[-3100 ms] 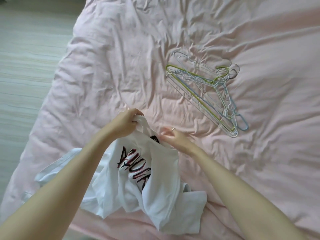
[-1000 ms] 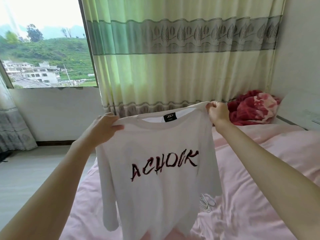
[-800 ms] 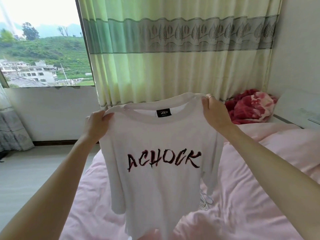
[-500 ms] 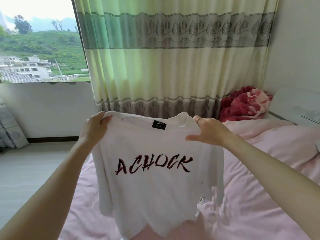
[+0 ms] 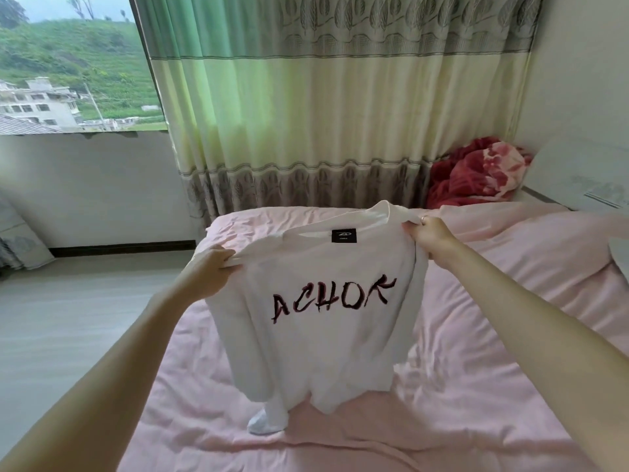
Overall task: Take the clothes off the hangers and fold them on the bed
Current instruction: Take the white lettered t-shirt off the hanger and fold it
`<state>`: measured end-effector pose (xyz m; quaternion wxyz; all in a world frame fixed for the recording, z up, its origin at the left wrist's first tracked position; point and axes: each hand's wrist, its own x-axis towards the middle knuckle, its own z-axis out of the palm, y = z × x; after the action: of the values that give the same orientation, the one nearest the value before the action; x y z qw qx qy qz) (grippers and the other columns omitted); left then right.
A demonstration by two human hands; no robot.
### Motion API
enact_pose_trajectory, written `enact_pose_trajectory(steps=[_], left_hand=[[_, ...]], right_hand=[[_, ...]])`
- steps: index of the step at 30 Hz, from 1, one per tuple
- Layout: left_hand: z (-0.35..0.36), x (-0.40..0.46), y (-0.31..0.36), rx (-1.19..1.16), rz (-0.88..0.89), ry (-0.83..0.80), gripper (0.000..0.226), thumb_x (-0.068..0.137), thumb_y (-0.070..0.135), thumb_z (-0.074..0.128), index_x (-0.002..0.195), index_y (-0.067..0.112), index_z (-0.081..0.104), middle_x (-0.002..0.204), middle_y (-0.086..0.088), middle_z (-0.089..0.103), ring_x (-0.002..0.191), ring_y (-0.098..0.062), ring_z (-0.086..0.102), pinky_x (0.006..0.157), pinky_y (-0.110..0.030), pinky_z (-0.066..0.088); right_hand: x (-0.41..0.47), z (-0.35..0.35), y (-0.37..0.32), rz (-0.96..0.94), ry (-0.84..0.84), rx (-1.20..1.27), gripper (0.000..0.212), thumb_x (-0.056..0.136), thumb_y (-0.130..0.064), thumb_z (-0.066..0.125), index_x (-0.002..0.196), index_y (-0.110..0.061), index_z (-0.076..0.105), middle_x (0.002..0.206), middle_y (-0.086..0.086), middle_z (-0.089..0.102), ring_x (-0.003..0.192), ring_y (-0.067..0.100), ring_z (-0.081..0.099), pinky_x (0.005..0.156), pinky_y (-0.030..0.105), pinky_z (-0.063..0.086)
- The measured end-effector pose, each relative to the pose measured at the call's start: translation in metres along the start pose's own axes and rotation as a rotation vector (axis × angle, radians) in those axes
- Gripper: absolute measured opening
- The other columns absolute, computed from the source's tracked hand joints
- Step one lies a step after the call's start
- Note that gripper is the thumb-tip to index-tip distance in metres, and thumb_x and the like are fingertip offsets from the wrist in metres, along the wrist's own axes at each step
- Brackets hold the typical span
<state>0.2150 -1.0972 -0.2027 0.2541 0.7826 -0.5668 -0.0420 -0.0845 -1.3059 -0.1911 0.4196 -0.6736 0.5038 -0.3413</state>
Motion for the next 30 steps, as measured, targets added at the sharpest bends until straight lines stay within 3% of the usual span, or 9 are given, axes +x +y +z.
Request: enact_pose_trajectory(steps=[3, 6, 10, 13, 16, 18, 24, 28, 30], left_hand=[[0.008, -0.009, -0.009, -0.264, -0.079, 0.121, 0.019, 0.088, -0.008, 0.047, 0.092, 0.001, 0.063, 0.107, -0.027, 0.061, 0.103, -0.034, 0.055, 0.093, -0.038, 0.037], [0.014, -0.012, -0.017, -0.361, -0.129, 0.149, 0.026, 0.089, -0.005, 0.043, 0.107, -0.001, 0.061, 0.122, -0.029, 0.055, 0.12, -0.043, 0.045, 0.103, -0.052, 0.033], [0.022, -0.028, -0.014, -0.291, -0.084, 0.193, 0.021, 0.09, 0.017, 0.048, 0.099, 0.003, 0.062, 0.108, -0.022, 0.061, 0.109, -0.037, 0.053, 0.094, -0.044, 0.04], [0.023, -0.048, -0.008, -0.143, -0.062, 0.002, 0.03, 0.08, 0.046, 0.053, 0.079, 0.017, 0.05, 0.086, -0.004, 0.057, 0.089, -0.029, 0.054, 0.074, -0.035, 0.038], [0.02, -0.067, 0.0, -0.011, -0.063, -0.178, 0.042, 0.064, 0.058, 0.072, 0.074, 0.026, 0.046, 0.079, 0.006, 0.054, 0.078, -0.02, 0.051, 0.07, -0.037, 0.04], [0.023, -0.079, 0.007, 0.078, -0.04, -0.195, 0.038, 0.069, 0.044, 0.075, 0.07, 0.022, 0.045, 0.075, 0.006, 0.048, 0.079, -0.024, 0.05, 0.066, -0.035, 0.035], [0.035, -0.132, 0.035, -0.128, -0.113, 0.275, 0.021, 0.084, 0.013, 0.068, 0.072, 0.002, 0.056, 0.074, -0.011, 0.051, 0.073, -0.025, 0.046, 0.061, -0.031, 0.023], [0.018, -0.156, 0.055, -0.315, -0.164, 0.486, 0.016, 0.087, 0.012, 0.064, 0.082, -0.003, 0.063, 0.072, -0.013, 0.06, 0.071, -0.023, 0.047, 0.058, -0.031, 0.032], [0.008, -0.163, 0.067, -0.381, -0.129, 0.577, 0.015, 0.088, 0.009, 0.06, 0.078, -0.002, 0.06, 0.064, -0.004, 0.054, 0.066, -0.021, 0.044, 0.053, -0.019, 0.032]], right_hand=[[-0.02, 0.006, 0.007, -0.114, 0.035, -0.231, 0.031, 0.099, -0.031, 0.042, 0.091, -0.002, 0.051, 0.087, 0.008, 0.054, 0.078, 0.024, 0.053, 0.063, 0.03, 0.036], [-0.044, 0.006, 0.014, -0.17, -0.07, -0.413, 0.043, 0.094, -0.048, 0.046, 0.095, -0.005, 0.05, 0.084, 0.002, 0.057, 0.082, 0.024, 0.055, 0.07, 0.033, 0.036], [-0.069, 0.003, 0.027, -0.133, -0.308, -0.654, 0.058, 0.071, -0.059, 0.069, 0.111, -0.022, 0.049, 0.097, -0.006, 0.056, 0.093, 0.016, 0.054, 0.08, 0.028, 0.044], [-0.073, 0.0, 0.036, -0.191, -0.266, -0.829, 0.029, 0.082, -0.037, 0.069, 0.076, -0.017, 0.048, 0.087, 0.002, 0.055, 0.088, 0.022, 0.055, 0.071, 0.028, 0.038], [-0.086, -0.006, 0.038, -0.179, -0.188, -0.694, 0.028, 0.089, -0.028, 0.063, 0.07, -0.014, 0.046, 0.088, 0.008, 0.054, 0.088, 0.024, 0.053, 0.07, 0.028, 0.036], [-0.096, -0.014, 0.04, -0.143, -0.148, -0.556, 0.022, 0.09, -0.028, 0.06, 0.082, -0.01, 0.05, 0.092, 0.008, 0.055, 0.088, 0.024, 0.052, 0.071, 0.028, 0.035], [-0.136, -0.034, 0.047, -0.087, -0.025, -0.055, 0.016, 0.088, -0.027, 0.062, 0.085, -0.012, 0.056, 0.09, 0.007, 0.061, 0.092, 0.026, 0.058, 0.08, 0.038, 0.048], [-0.164, -0.046, 0.023, -0.168, 0.136, 0.116, 0.028, 0.082, -0.03, 0.07, 0.071, -0.015, 0.049, 0.072, -0.002, 0.053, 0.074, 0.018, 0.049, 0.067, 0.033, 0.041], [-0.176, -0.054, 0.005, -0.266, 0.201, 0.113, 0.03, 0.081, -0.033, 0.071, 0.071, -0.013, 0.05, 0.068, -0.004, 0.05, 0.067, 0.013, 0.045, 0.063, 0.029, 0.039]])
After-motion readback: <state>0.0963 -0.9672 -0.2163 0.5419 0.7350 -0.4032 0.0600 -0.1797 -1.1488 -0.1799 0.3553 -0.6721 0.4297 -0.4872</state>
